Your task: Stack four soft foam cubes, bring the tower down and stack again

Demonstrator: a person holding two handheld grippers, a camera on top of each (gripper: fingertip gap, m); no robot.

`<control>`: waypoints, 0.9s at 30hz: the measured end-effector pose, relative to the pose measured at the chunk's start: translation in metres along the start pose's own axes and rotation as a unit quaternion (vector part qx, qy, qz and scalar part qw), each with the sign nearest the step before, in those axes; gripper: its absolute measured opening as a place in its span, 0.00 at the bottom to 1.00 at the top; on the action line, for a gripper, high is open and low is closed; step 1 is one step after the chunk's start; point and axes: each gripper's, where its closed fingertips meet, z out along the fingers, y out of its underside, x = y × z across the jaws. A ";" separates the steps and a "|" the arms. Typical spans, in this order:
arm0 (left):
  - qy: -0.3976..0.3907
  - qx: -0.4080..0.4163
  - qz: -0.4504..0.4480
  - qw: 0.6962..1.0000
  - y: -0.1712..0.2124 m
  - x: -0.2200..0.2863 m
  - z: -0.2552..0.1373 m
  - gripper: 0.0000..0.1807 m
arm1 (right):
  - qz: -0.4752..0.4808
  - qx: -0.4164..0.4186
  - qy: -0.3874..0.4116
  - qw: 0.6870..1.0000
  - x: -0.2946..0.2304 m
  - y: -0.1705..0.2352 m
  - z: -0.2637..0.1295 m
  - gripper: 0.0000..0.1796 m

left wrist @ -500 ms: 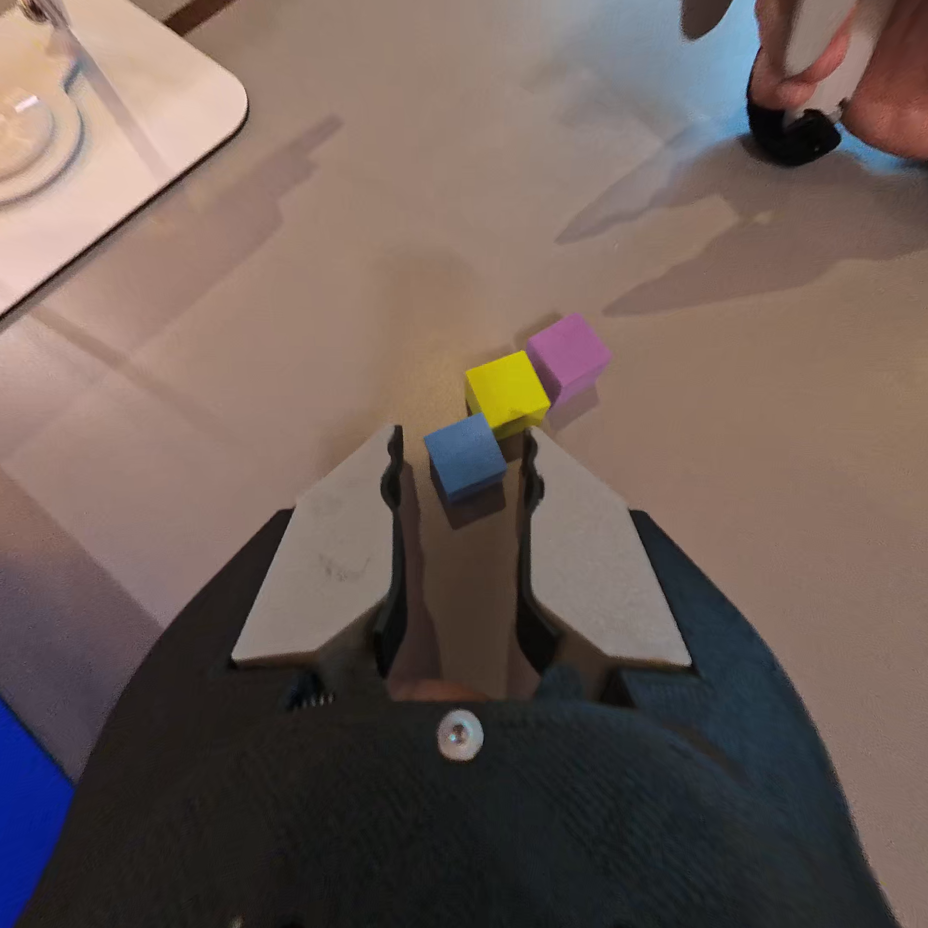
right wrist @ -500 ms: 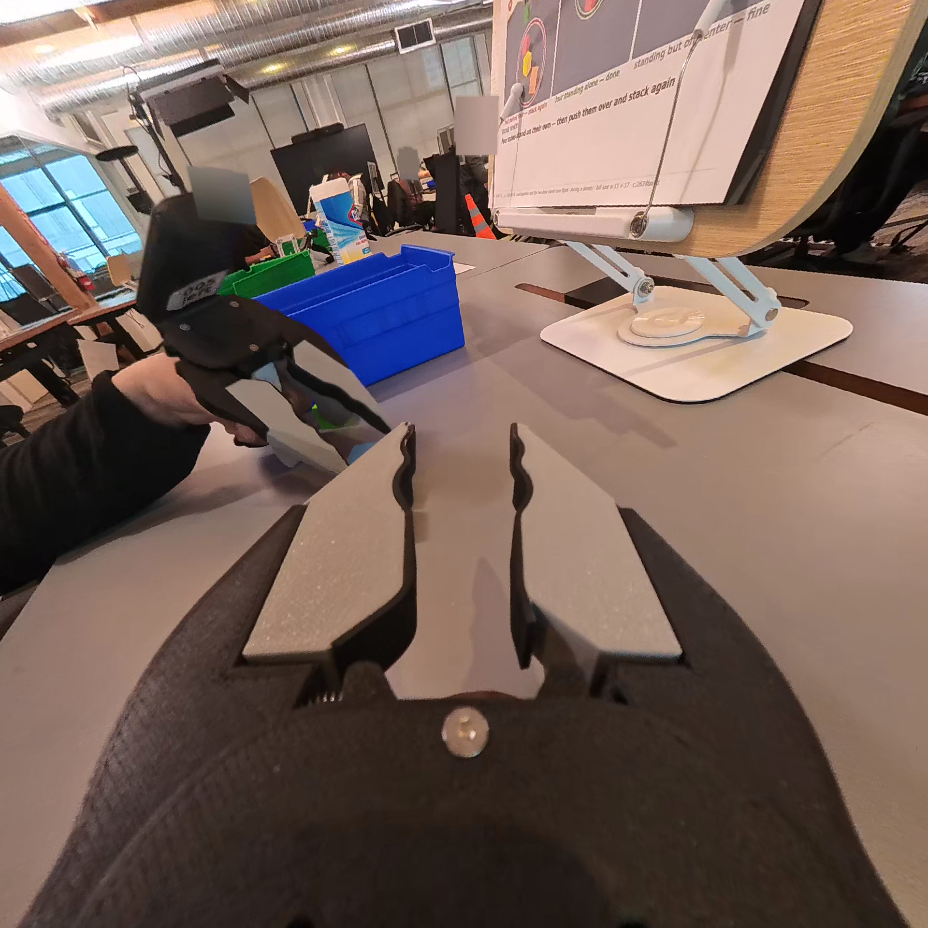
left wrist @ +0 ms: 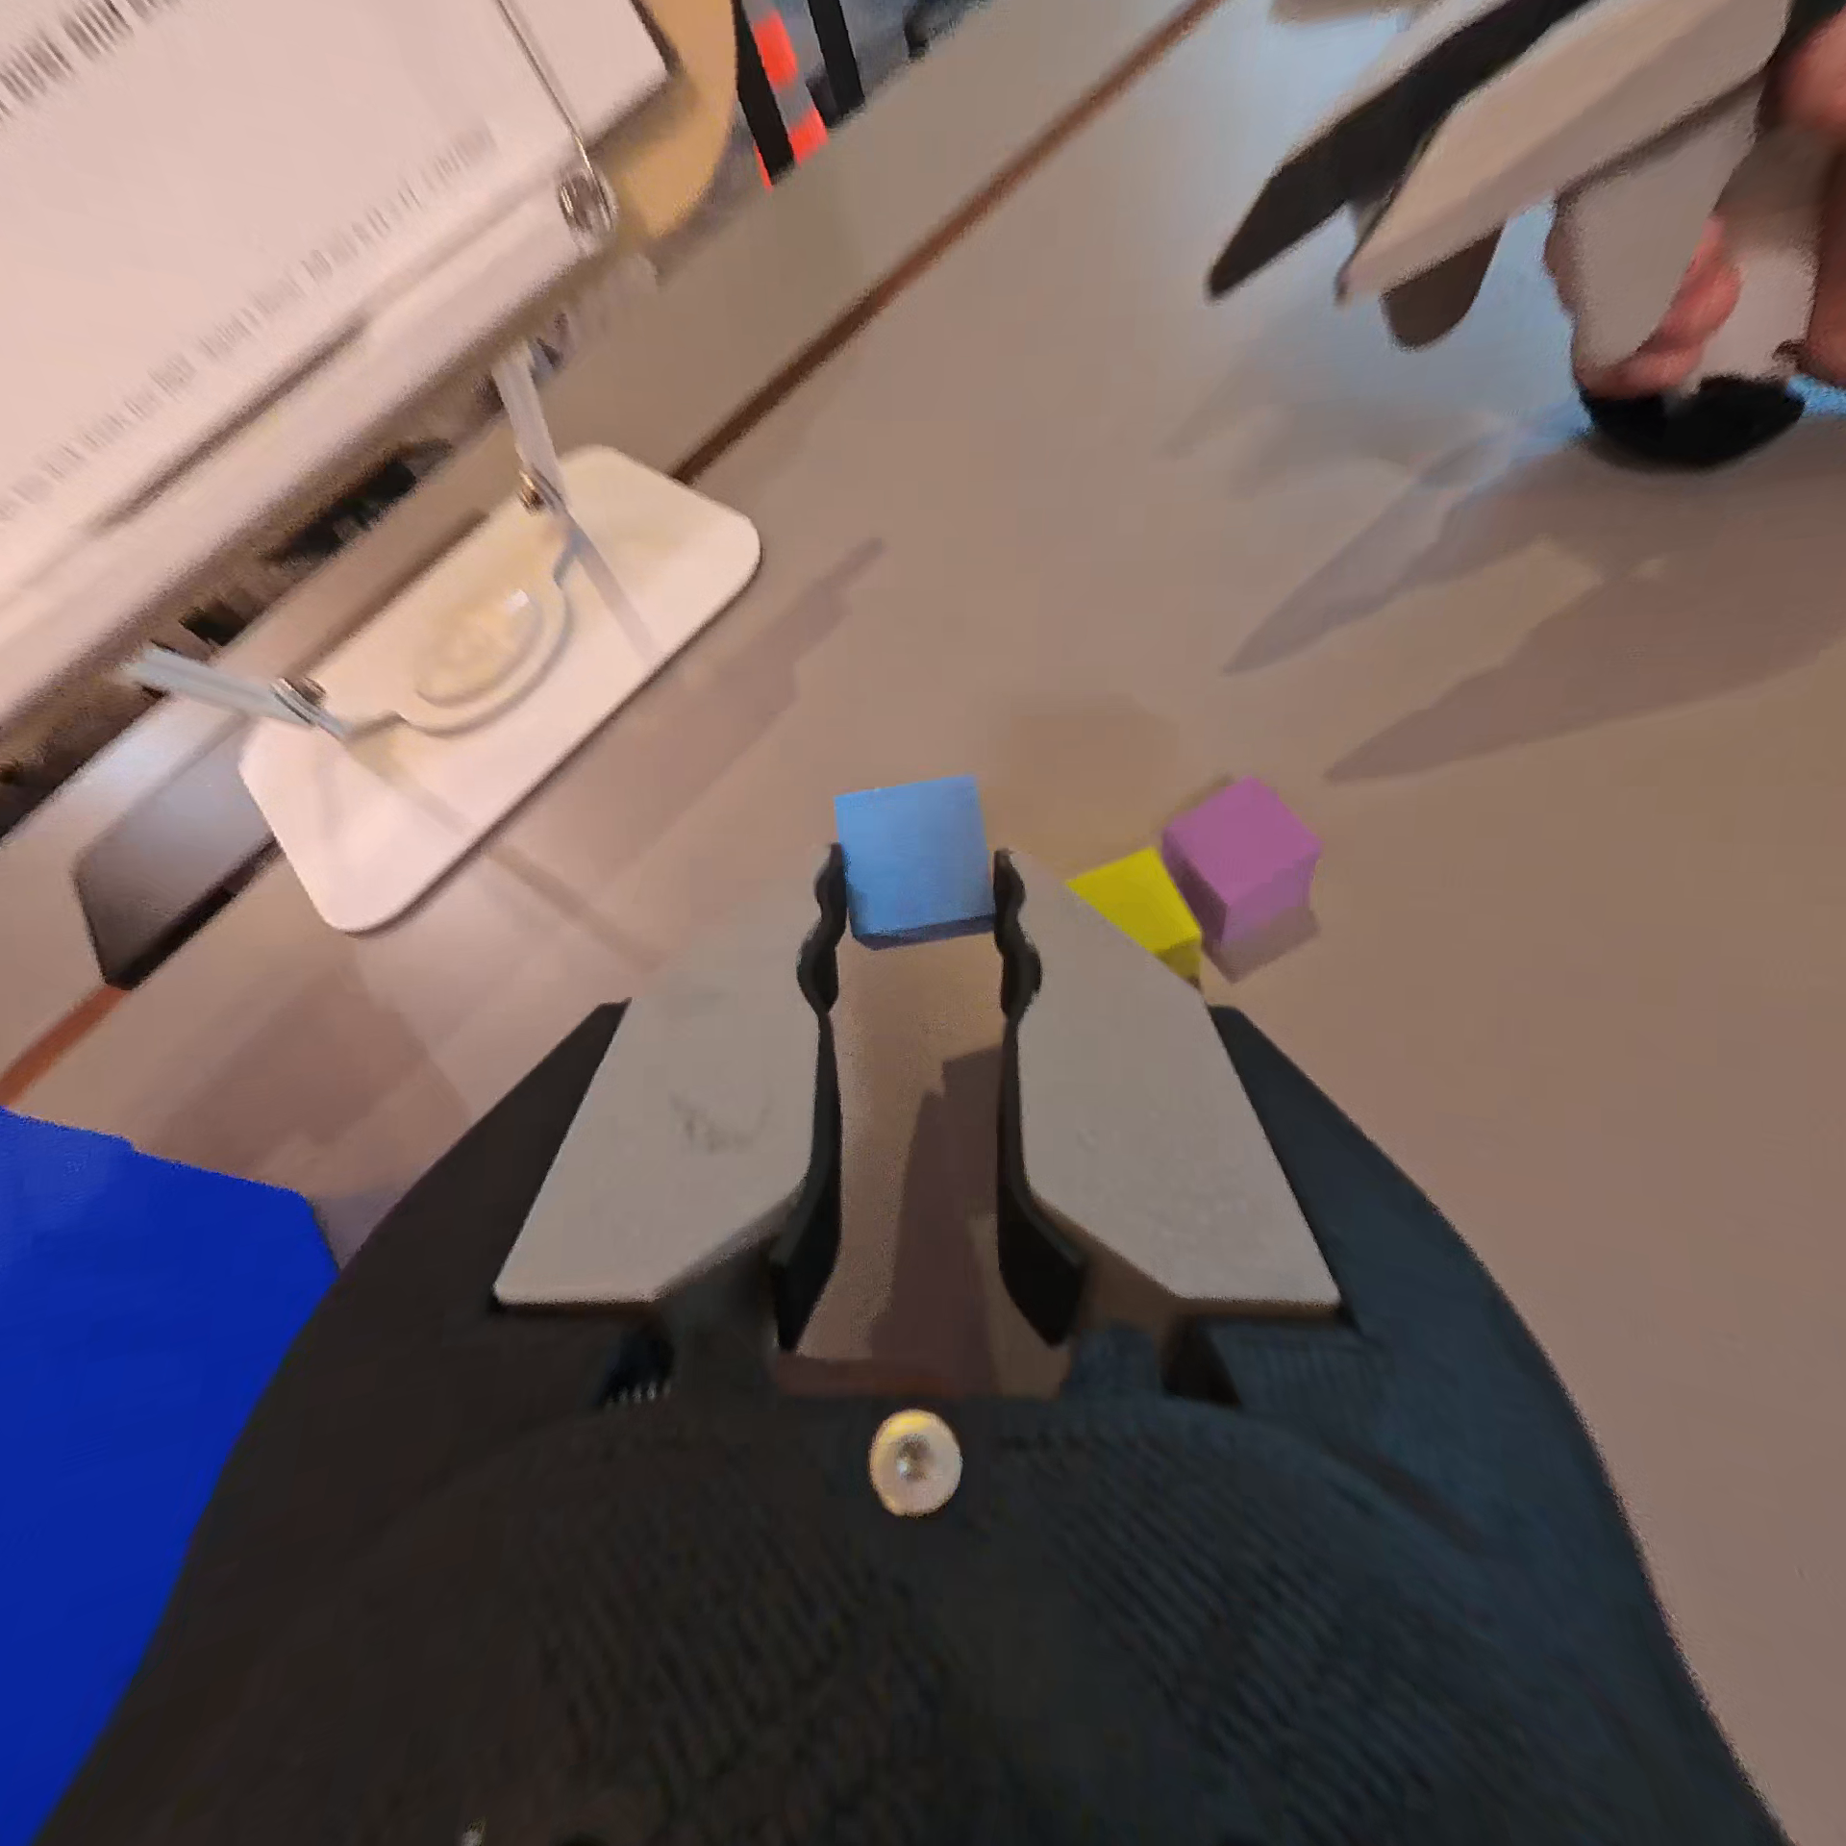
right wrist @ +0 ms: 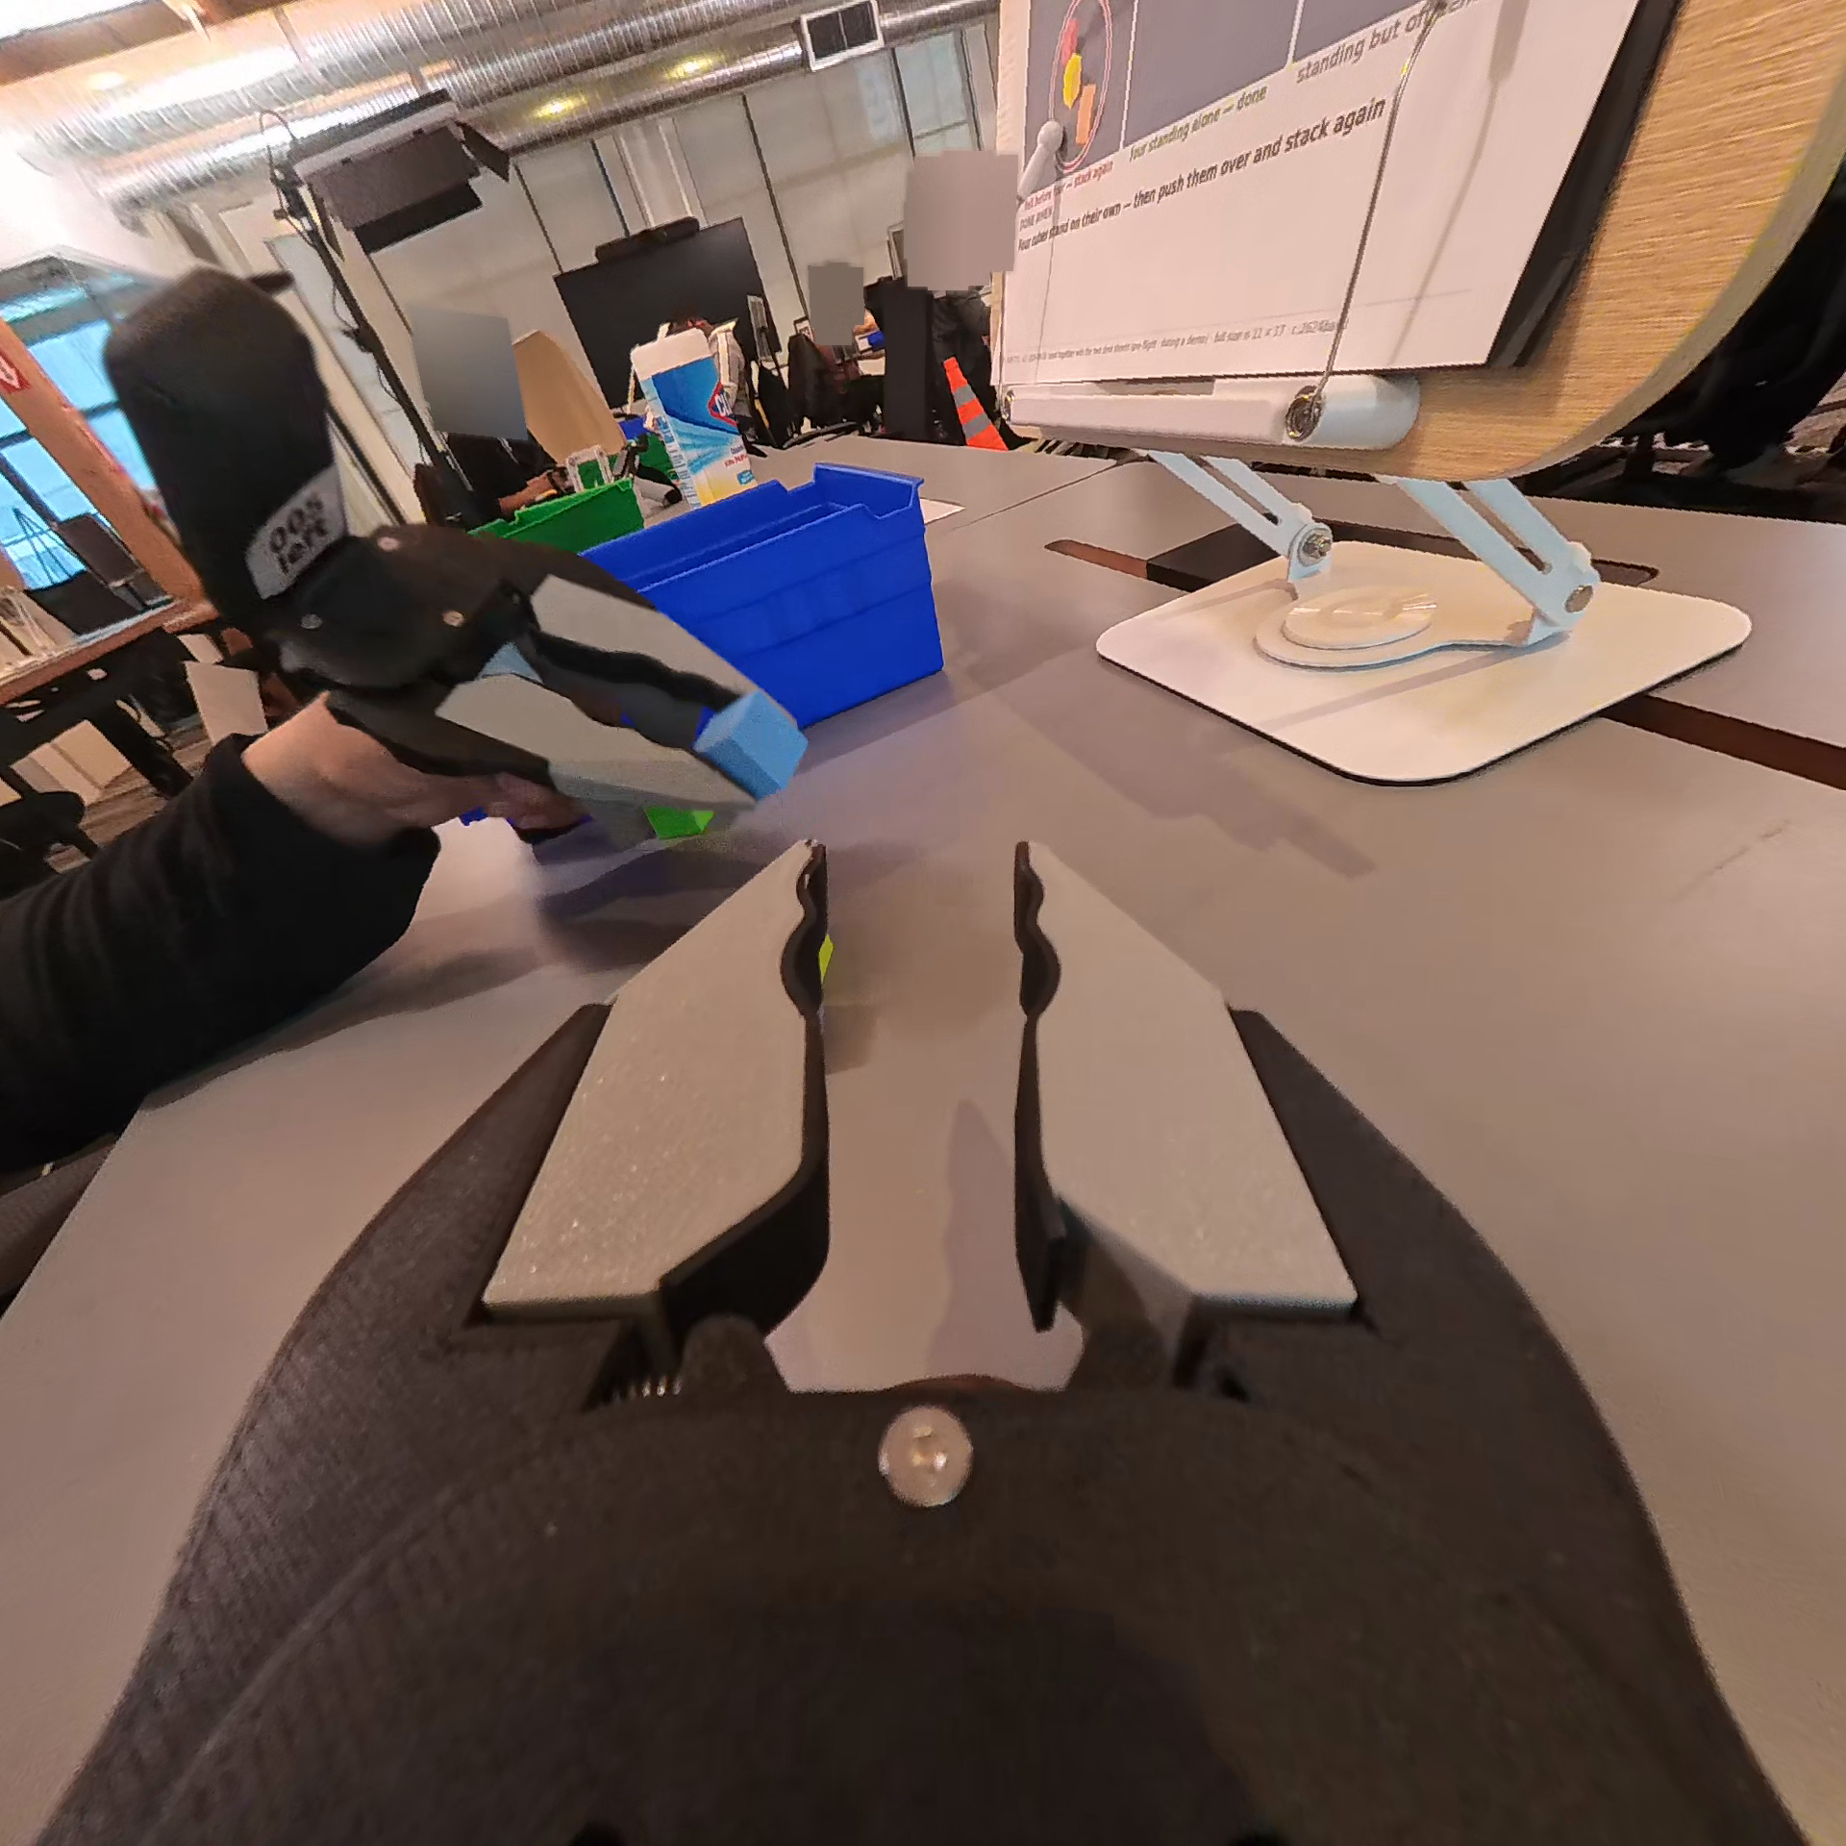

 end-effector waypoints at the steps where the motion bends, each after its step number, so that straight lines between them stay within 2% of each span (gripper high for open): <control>1: 0.002 0.020 0.008 1.000 -0.008 0.003 -0.002 0.15 | 0.000 -0.001 -0.001 1.000 0.000 0.000 0.000 0.20; 5: 0.072 0.071 0.048 0.994 -0.029 0.043 -0.007 0.15 | 0.001 -0.002 -0.002 1.000 -0.001 0.001 0.000 0.19; 8: 0.169 0.045 0.054 0.983 -0.024 0.088 -0.006 0.15 | 0.002 -0.002 -0.003 1.000 -0.001 0.001 0.000 0.19; 11: 0.223 -0.001 0.101 0.970 -0.006 0.117 -0.006 0.15 | 0.002 -0.002 -0.004 1.000 -0.001 0.001 0.000 0.19; 14: 0.250 -0.045 0.153 0.955 0.017 0.133 -0.005 0.15 | 0.004 -0.005 -0.006 1.000 -0.002 0.001 0.001 0.19; 17: 0.278 -0.073 0.164 0.944 0.033 0.143 -0.006 0.16 | 0.005 -0.007 -0.008 1.000 -0.003 0.002 0.002 0.19; 24: 0.305 -0.057 0.137 0.941 0.032 0.148 -0.007 0.16 | 0.004 -0.010 -0.018 1.000 -0.007 0.003 0.003 0.20; 27: 0.291 -0.055 0.145 0.944 0.031 0.143 -0.005 0.21 | 0.004 -0.014 -0.025 1.000 -0.010 0.005 0.004 0.20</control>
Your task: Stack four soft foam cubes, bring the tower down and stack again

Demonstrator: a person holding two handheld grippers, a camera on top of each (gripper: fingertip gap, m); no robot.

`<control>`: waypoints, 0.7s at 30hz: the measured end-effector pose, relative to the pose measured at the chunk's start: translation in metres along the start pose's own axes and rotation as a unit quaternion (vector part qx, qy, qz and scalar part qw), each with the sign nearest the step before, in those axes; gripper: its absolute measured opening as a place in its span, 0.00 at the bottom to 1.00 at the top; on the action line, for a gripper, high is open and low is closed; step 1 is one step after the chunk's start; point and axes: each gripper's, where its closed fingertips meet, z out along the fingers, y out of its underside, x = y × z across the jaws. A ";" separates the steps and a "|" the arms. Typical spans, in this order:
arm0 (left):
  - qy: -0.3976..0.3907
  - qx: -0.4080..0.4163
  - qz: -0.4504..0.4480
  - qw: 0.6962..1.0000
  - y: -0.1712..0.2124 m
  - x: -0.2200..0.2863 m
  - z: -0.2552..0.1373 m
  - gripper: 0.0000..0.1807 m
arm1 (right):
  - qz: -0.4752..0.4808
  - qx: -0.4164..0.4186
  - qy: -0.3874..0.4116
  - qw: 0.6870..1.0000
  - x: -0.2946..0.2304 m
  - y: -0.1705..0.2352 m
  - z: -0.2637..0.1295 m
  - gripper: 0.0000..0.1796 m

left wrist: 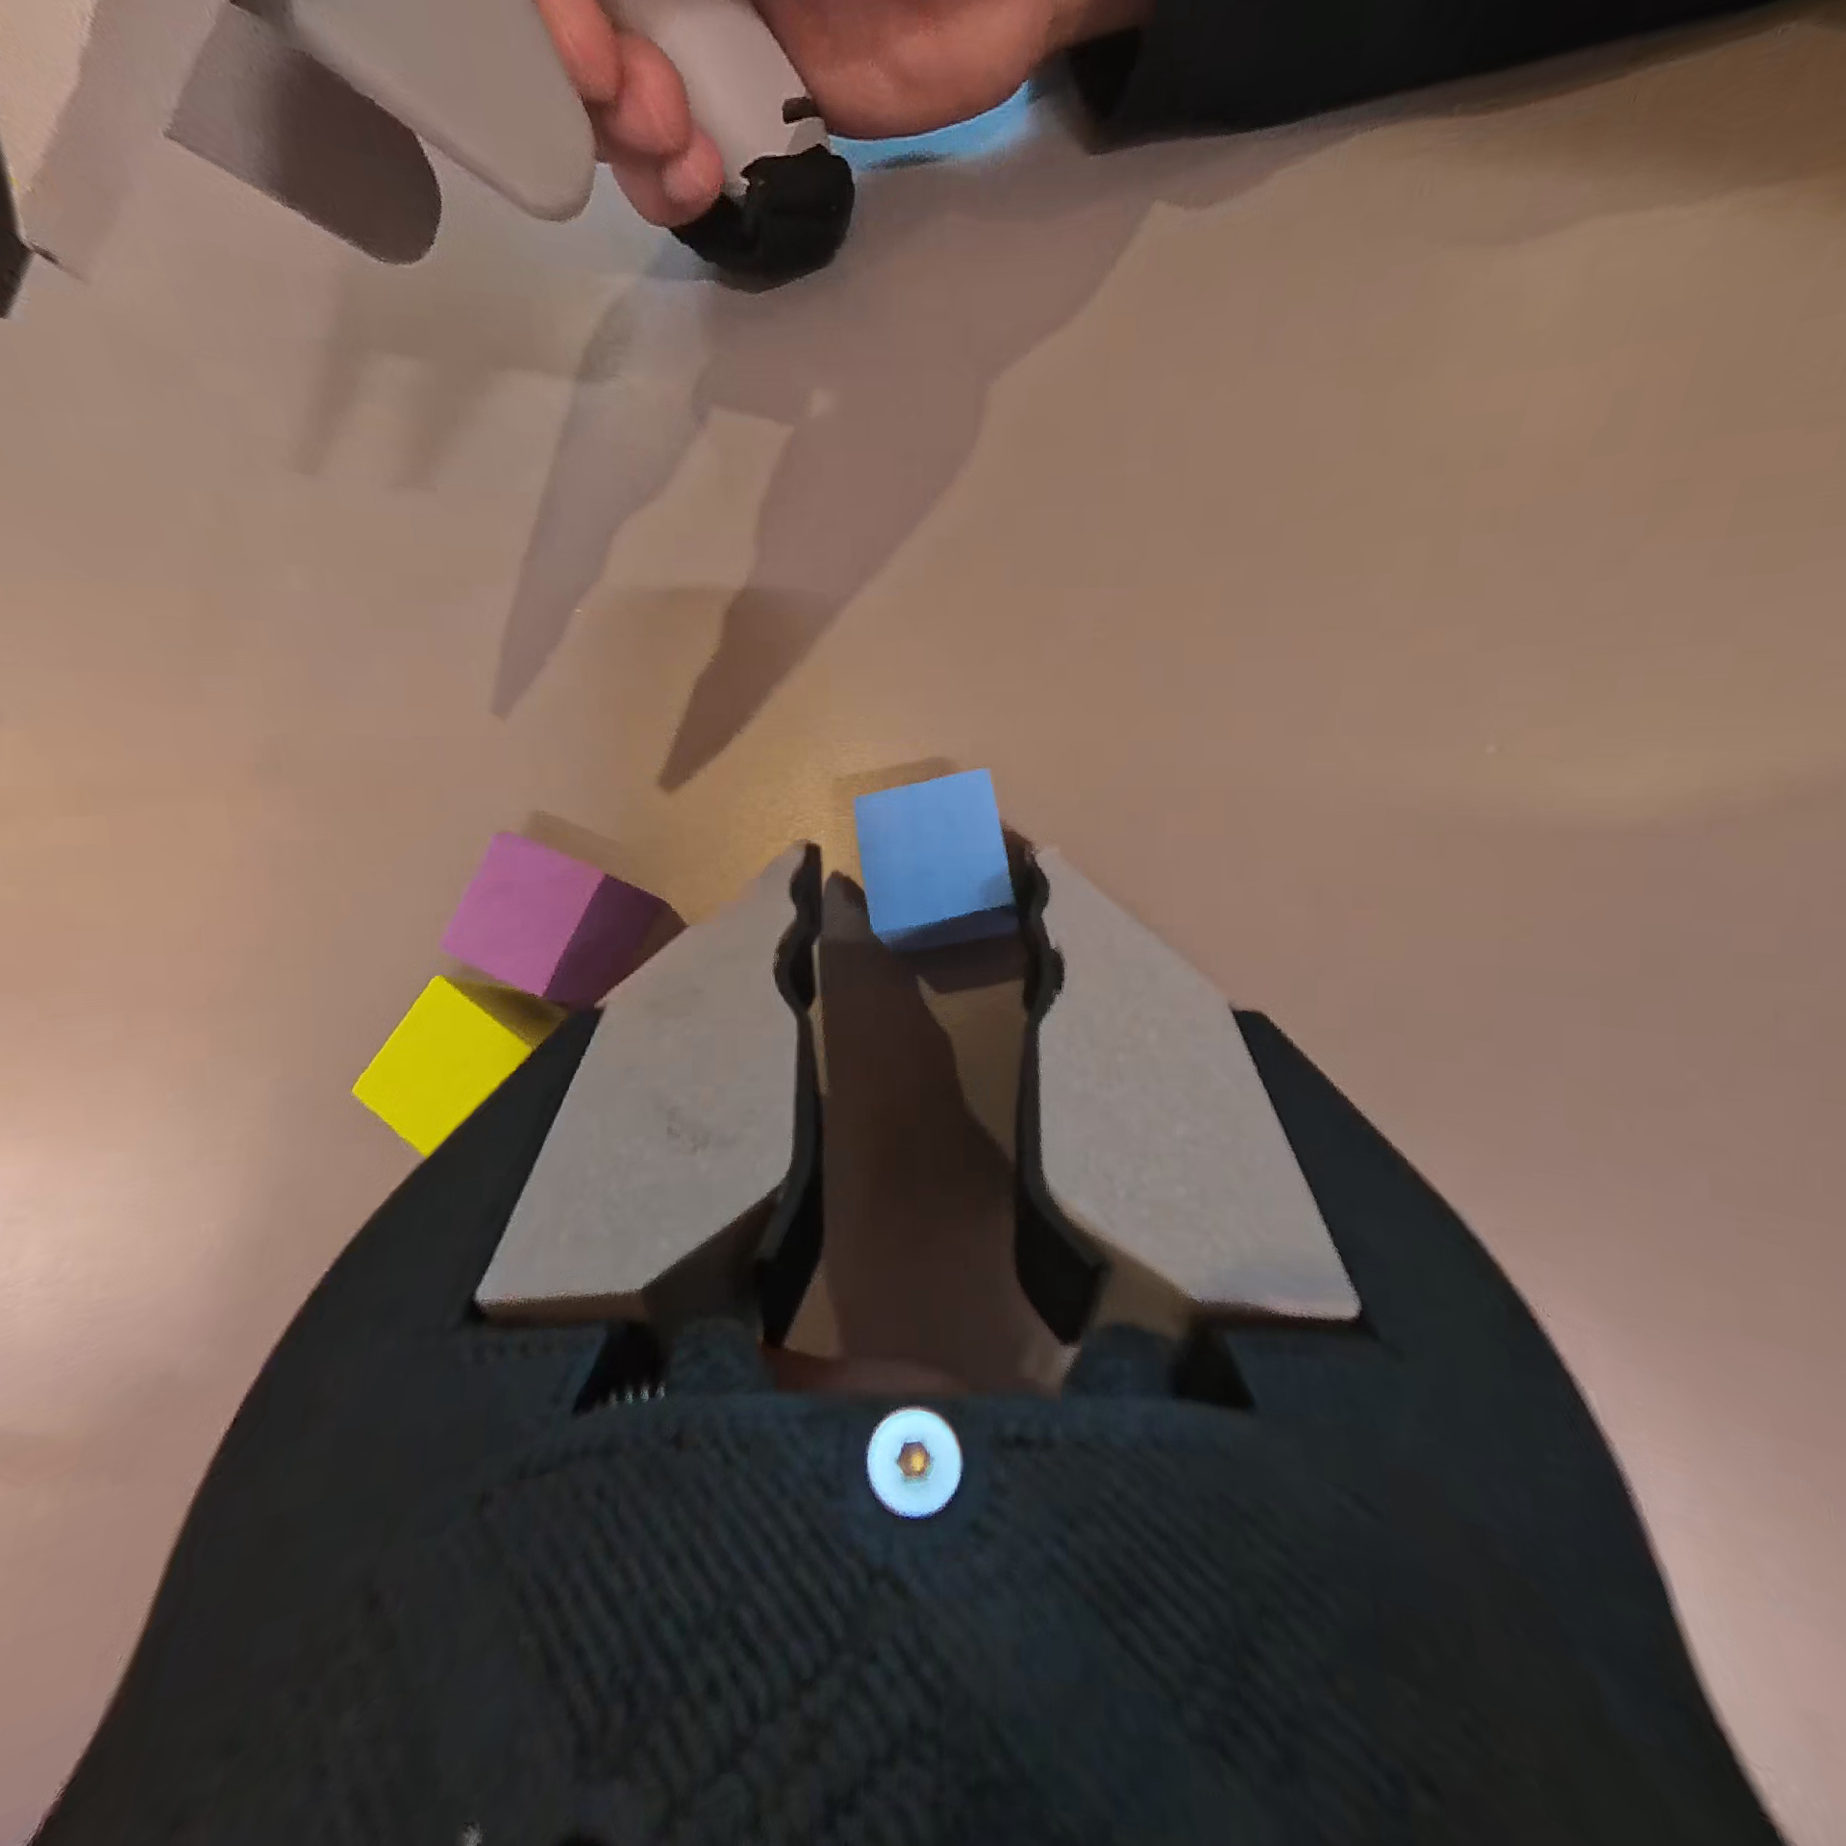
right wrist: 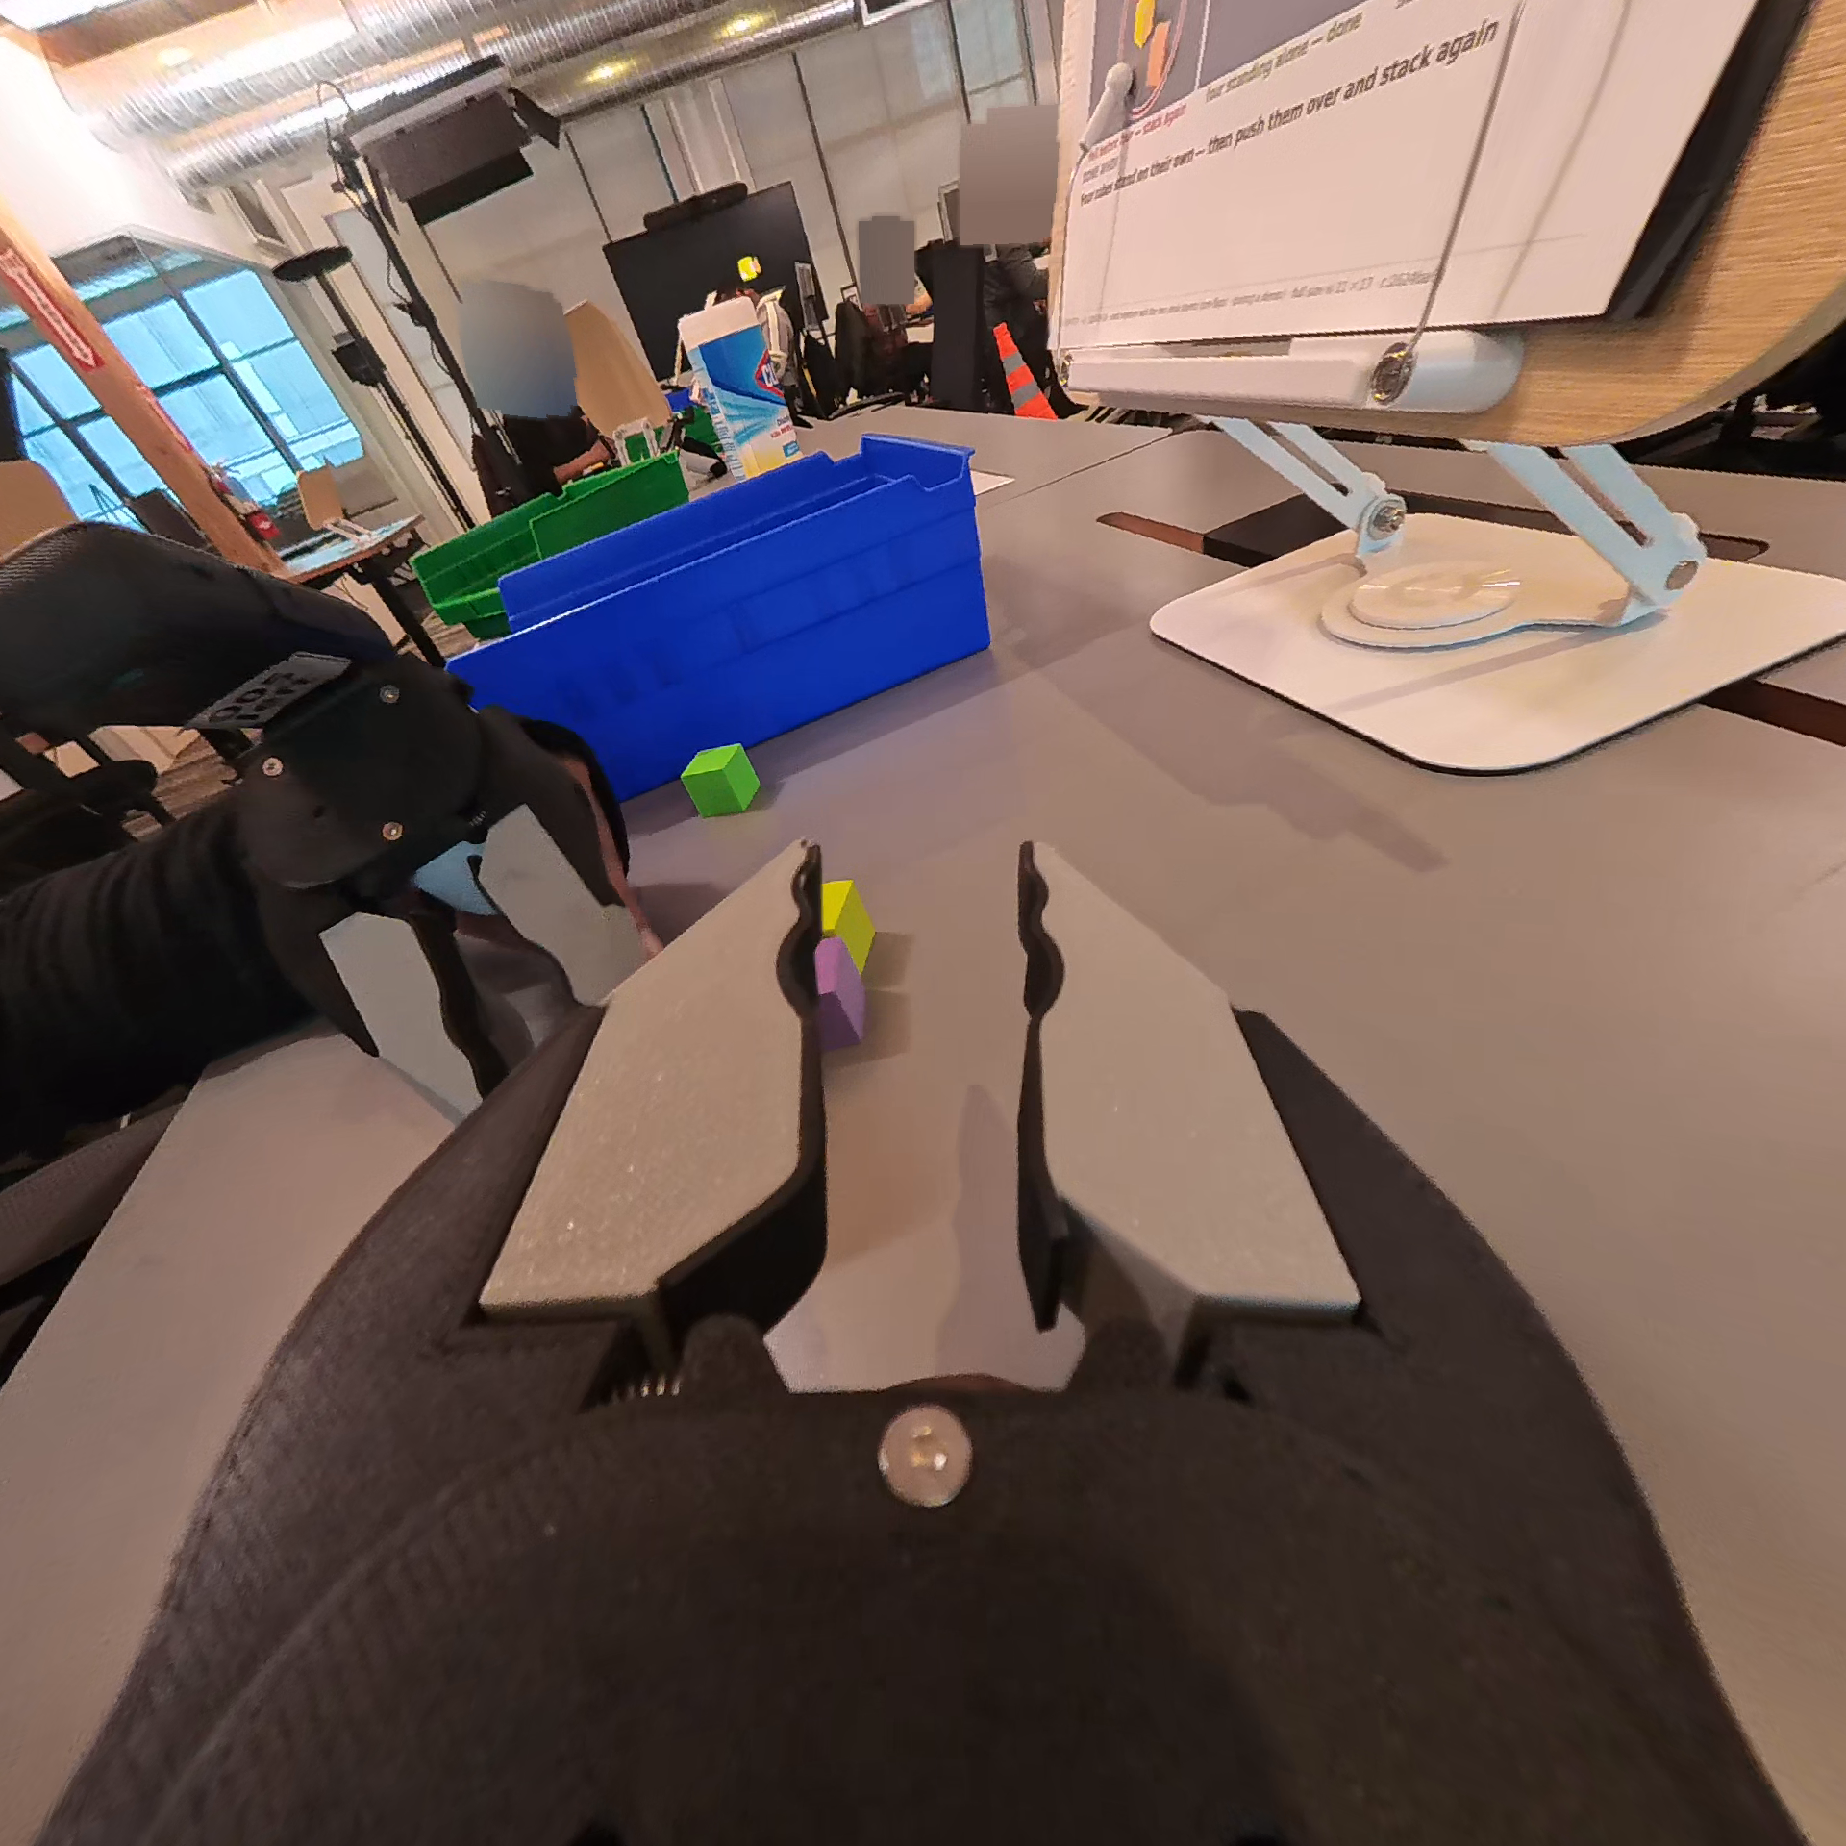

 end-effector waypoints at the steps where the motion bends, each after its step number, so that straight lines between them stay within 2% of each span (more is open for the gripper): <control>1: -0.007 -0.003 0.003 1.000 0.001 -0.002 -0.001 0.22 | -0.001 -0.002 -0.002 1.000 -0.001 0.001 0.001 0.21; 4: -0.024 -0.014 0.002 1.000 0.005 -0.009 -0.006 0.27 | -0.006 -0.007 -0.014 1.000 -0.007 0.002 0.003 0.21; 9: -0.057 -0.016 -0.028 0.998 0.010 -0.027 -0.015 0.24 | -0.031 -0.047 -0.033 0.998 -0.022 0.014 0.013 0.21; 15: -0.030 -0.010 -0.008 0.999 0.007 -0.014 -0.016 0.26 | -0.069 -0.089 -0.031 0.993 -0.032 0.028 0.023 0.22; 21: -0.022 -0.040 0.011 0.999 0.010 -0.003 -0.011 0.17 | -0.049 -0.076 -0.033 0.995 -0.029 0.024 0.021 0.22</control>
